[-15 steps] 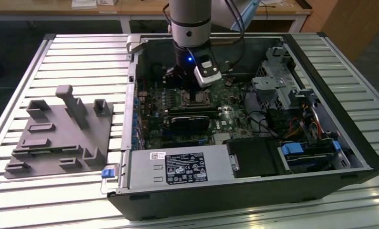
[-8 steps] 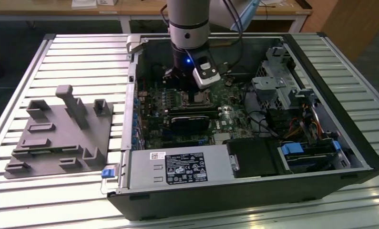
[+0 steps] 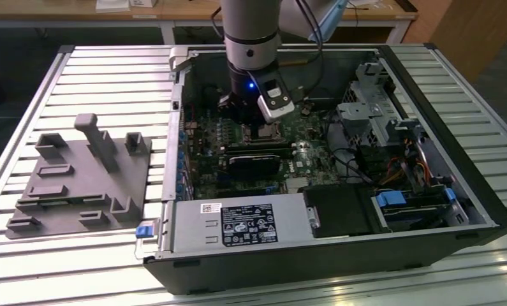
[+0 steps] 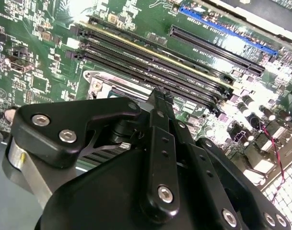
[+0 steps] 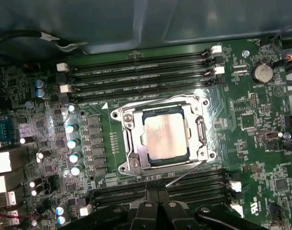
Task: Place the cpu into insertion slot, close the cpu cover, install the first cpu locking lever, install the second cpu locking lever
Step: 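Install the second cpu locking lever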
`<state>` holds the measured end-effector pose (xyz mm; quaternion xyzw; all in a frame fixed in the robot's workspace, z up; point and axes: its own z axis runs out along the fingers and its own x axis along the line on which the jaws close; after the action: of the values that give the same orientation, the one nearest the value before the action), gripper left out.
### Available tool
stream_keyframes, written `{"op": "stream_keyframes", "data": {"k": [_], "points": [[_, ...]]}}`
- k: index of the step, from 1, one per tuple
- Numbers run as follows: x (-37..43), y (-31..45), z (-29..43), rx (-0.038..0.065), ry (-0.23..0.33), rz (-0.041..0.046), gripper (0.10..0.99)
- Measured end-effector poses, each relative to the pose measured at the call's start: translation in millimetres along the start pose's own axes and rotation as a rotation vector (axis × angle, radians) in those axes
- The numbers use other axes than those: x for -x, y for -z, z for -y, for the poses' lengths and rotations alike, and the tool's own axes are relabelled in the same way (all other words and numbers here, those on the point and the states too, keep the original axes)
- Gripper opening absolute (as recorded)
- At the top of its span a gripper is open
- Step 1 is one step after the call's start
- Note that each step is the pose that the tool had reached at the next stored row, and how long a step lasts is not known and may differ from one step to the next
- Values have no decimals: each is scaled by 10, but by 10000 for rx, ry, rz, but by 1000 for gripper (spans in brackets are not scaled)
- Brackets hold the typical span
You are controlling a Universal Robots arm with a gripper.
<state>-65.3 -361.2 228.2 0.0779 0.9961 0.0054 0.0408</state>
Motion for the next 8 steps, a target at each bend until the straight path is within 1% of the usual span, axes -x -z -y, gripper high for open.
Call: {"op": "stream_keyframes", "data": {"k": [3, 8], "points": [[-13, -14, 17, 198, 58, -31, 106], [-21, -37, 59, 420, 128, -67, 106]]}}
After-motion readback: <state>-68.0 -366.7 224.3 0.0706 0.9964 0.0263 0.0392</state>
